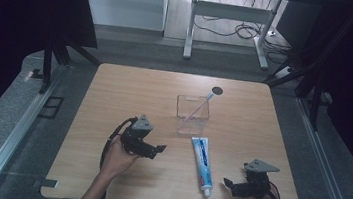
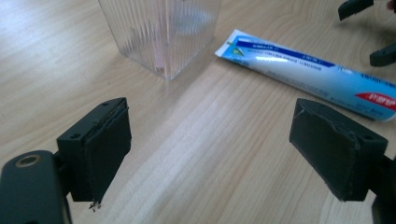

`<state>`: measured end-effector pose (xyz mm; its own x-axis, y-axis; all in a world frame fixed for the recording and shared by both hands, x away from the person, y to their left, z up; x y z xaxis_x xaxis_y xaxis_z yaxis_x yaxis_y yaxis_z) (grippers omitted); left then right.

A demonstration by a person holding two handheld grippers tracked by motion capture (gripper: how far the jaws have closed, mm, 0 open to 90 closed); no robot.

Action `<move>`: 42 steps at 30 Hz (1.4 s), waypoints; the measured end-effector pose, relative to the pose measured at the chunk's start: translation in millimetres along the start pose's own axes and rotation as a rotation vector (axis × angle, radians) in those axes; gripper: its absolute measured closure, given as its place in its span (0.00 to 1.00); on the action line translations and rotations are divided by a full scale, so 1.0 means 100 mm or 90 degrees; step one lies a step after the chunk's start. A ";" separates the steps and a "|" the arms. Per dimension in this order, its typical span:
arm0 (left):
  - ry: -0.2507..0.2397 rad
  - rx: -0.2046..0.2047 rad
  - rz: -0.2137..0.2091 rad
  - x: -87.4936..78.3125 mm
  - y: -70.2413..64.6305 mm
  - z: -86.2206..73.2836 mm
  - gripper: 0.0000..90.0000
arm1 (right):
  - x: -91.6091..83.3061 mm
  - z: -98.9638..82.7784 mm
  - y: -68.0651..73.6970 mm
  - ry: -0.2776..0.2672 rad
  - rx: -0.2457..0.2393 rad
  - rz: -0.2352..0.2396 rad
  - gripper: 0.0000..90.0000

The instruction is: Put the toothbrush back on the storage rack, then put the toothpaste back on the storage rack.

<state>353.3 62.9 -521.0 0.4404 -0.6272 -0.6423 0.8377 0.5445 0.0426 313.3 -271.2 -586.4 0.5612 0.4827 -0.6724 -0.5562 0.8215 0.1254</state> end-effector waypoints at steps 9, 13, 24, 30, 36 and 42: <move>0.004 0.006 -0.004 0.05 -0.14 -0.17 0.15 | 0.00 0.01 0.03 -0.004 -0.004 0.009 0.00; 0.009 0.011 -0.001 0.08 -0.19 -0.23 0.15 | 0.01 0.01 0.04 -0.001 -0.006 0.010 0.00; 0.054 0.016 0.015 0.20 -0.23 -0.45 0.14 | 0.01 0.00 0.08 0.004 -0.014 0.022 0.00; 0.047 0.012 0.014 0.19 -0.21 -0.46 0.14 | 0.01 0.01 0.12 0.004 -0.020 0.031 0.00; 0.030 0.016 0.013 0.19 -0.21 -0.46 0.15 | -0.02 0.06 0.18 -0.016 -0.026 0.048 0.00; -0.001 -0.004 0.005 0.13 -0.20 -0.44 0.15 | -0.05 0.08 0.20 0.002 -0.019 0.059 0.09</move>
Point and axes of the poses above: each handheld gripper's, and its own axes: x roughly forward along the jaws, z roughly out of its top, y roughly to its left, the point moved 7 cm from there along x, roughly forward along the jaws, and after that the axes turned 8 degrees about x, right-handed, at the moved point
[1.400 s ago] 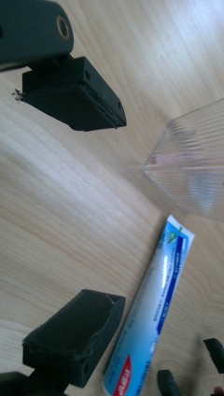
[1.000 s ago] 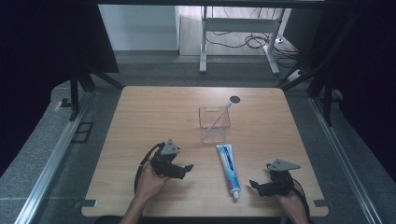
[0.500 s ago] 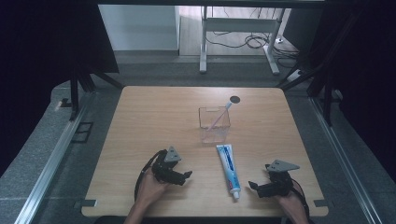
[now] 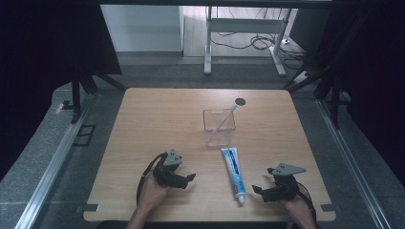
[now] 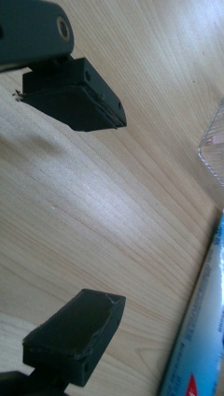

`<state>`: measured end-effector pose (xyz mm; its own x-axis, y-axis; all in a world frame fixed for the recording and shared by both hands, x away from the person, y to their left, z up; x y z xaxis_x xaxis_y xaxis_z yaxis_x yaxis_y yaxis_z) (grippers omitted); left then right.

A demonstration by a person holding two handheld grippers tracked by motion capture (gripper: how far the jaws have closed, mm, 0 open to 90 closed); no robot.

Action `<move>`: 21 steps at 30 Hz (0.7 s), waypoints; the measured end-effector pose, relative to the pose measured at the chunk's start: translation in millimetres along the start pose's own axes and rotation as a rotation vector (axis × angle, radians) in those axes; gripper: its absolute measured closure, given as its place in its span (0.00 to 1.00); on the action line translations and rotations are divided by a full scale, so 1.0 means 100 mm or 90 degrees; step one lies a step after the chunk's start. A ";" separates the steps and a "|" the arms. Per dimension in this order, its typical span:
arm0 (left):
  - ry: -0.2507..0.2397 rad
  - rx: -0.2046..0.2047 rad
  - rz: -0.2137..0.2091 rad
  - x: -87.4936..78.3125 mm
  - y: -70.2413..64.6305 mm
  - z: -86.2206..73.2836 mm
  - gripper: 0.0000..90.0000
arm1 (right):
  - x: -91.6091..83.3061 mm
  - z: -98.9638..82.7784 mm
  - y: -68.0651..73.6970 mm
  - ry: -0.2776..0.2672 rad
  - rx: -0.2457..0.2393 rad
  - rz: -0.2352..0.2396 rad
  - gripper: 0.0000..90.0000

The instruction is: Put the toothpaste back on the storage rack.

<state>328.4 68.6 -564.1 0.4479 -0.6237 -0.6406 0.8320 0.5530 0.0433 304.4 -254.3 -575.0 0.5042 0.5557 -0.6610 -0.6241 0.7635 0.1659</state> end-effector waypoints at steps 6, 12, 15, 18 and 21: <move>0.005 -0.008 0.003 -0.01 0.01 -0.05 0.15 | 0.02 0.00 0.11 0.044 -0.009 0.012 0.12; -0.004 -0.011 0.008 -0.04 0.01 -0.05 0.15 | 0.00 0.05 0.17 0.045 -0.012 0.035 0.15; -0.006 -0.013 0.010 -0.05 0.01 -0.05 0.15 | -0.02 0.09 0.20 0.058 -0.016 0.033 0.20; -0.010 -0.016 0.011 -0.06 0.01 -0.05 0.15 | -0.05 0.16 0.25 0.055 -0.032 0.036 0.39; -0.012 -0.015 0.011 -0.07 0.02 -0.05 0.15 | -0.08 0.22 0.29 0.044 -0.050 0.045 0.57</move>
Point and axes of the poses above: each handheld gripper's, and its own axes: x roughly forward along the jaws, z roughly out of its top, y roughly to its left, the point moved 7 cm from there along x, roughly forward along the jaws, and after that the axes turned 8 degrees about x, right-handed, at the moved point
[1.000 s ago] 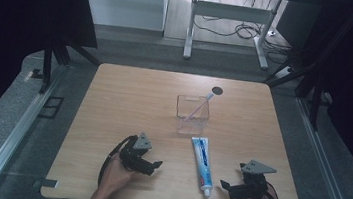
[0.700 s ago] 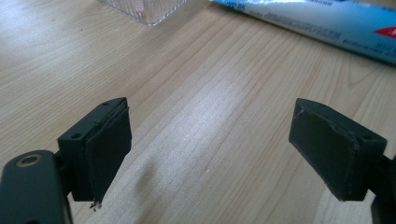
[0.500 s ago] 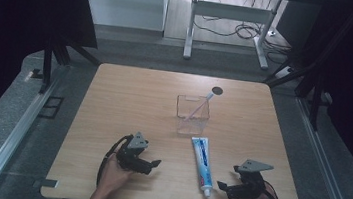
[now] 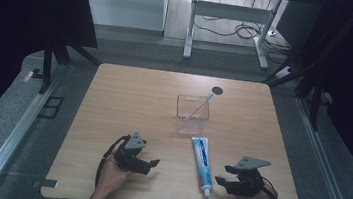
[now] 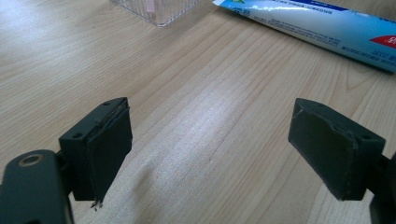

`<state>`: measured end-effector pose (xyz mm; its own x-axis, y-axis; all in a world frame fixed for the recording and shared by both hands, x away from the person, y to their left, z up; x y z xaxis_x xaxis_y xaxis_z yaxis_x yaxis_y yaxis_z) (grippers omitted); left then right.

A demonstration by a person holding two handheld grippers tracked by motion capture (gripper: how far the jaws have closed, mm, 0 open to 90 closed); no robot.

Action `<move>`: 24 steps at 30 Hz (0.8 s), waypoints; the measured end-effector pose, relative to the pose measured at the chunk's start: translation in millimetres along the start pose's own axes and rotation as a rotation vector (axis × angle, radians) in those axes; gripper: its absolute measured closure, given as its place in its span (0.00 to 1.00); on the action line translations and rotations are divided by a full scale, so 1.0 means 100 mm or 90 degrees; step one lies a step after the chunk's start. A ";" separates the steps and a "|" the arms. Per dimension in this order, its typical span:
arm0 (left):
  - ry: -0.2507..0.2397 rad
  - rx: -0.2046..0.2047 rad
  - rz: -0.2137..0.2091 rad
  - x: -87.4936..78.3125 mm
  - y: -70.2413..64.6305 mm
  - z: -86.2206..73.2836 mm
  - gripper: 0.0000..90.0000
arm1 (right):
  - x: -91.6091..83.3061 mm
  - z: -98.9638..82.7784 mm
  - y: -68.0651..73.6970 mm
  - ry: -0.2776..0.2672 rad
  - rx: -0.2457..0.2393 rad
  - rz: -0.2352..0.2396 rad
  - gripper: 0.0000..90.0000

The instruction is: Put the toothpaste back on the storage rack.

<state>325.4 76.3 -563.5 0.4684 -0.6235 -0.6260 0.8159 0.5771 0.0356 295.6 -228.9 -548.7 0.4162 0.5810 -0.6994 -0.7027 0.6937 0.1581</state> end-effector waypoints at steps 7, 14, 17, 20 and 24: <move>-0.001 0.001 -0.003 0.00 0.00 0.00 0.15 | 0.05 0.12 0.15 0.007 -0.026 0.034 0.77; -0.003 0.003 -0.003 0.00 0.00 0.01 0.15 | 0.18 0.22 0.36 0.020 -0.039 0.062 0.90; -0.004 0.004 -0.004 -0.01 0.00 0.01 0.15 | 0.25 0.25 0.42 0.026 -0.033 0.066 0.96; -0.003 0.004 -0.005 -0.01 0.00 0.01 0.16 | 0.34 0.26 0.46 0.039 -0.029 0.062 1.00; 0.000 0.009 -0.006 0.00 -0.01 0.01 0.16 | 0.44 0.26 0.50 0.061 -0.033 0.063 1.00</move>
Point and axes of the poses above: each handheld gripper's, and its own axes: x roughly forward along the jaws, z roughly out of its top, y roughly to its left, the point moved 7 cm from there along x, roughly forward along the jaws, and after that the axes turned 8 degrees about x, right-handed, at the moved point
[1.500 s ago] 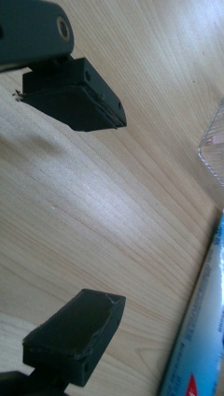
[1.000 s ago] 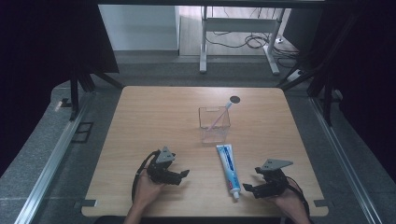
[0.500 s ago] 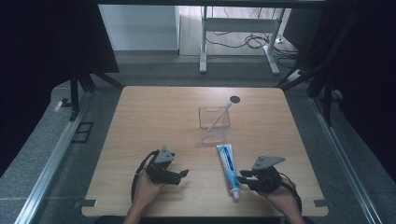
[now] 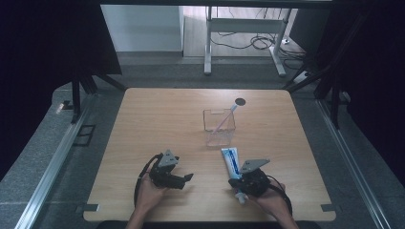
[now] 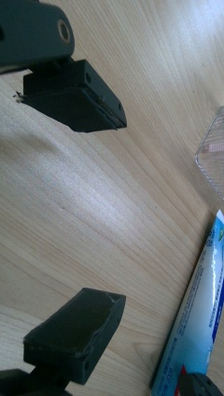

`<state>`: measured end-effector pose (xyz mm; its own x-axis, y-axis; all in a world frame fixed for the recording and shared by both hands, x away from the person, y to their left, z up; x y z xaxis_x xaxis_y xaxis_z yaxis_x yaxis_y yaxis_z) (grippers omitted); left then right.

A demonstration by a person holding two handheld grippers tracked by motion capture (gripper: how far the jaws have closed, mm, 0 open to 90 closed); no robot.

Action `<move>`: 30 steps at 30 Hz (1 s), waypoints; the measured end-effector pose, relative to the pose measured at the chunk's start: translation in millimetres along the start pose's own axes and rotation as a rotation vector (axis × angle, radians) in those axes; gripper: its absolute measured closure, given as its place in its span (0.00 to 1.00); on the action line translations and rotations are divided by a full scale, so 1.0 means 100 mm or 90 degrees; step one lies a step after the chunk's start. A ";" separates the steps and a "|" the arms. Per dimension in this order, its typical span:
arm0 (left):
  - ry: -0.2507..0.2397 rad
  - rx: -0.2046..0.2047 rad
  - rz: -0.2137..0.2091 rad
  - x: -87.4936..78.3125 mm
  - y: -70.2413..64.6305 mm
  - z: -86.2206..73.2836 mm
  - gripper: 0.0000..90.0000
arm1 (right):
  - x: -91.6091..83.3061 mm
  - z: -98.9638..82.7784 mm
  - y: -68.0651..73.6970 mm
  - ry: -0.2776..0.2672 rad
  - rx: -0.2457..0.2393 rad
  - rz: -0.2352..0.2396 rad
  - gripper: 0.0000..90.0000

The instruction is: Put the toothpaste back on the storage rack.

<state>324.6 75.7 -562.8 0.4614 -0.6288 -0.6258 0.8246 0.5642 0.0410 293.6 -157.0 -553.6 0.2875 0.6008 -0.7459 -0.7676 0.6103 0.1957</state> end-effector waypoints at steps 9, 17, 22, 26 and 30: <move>0.002 -0.009 -0.010 -0.02 -0.01 0.01 0.18 | 0.10 -0.03 0.00 0.022 0.018 0.006 0.99; 0.019 -0.013 -0.011 -0.01 -0.01 -0.02 0.16 | 0.03 -0.11 -0.08 0.031 0.033 -0.002 0.98; 0.020 -0.011 -0.015 -0.01 -0.02 -0.02 0.15 | -0.03 -0.18 -0.15 0.033 0.044 -0.007 0.98; 0.015 -0.011 -0.016 -0.02 -0.02 -0.01 0.15 | -0.11 -0.22 -0.21 0.034 0.045 -0.011 0.98; 0.016 -0.008 -0.010 -0.02 -0.02 -0.01 0.15 | -0.18 -0.27 -0.30 0.033 0.053 -0.024 0.98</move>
<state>321.5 76.3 -562.6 0.4400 -0.6243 -0.6454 0.8277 0.5608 0.0218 296.4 -200.0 -563.1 0.2837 0.5495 -0.7858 -0.7054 0.6748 0.2172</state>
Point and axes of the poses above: each handheld gripper's, and its own axes: x roughly forward along the jaws, z roughly out of its top, y roughly to its left, the point moved 7 cm from there along x, roughly forward along the jaws, and after that the axes turned 8 degrees about x, right-handed, at the moved point
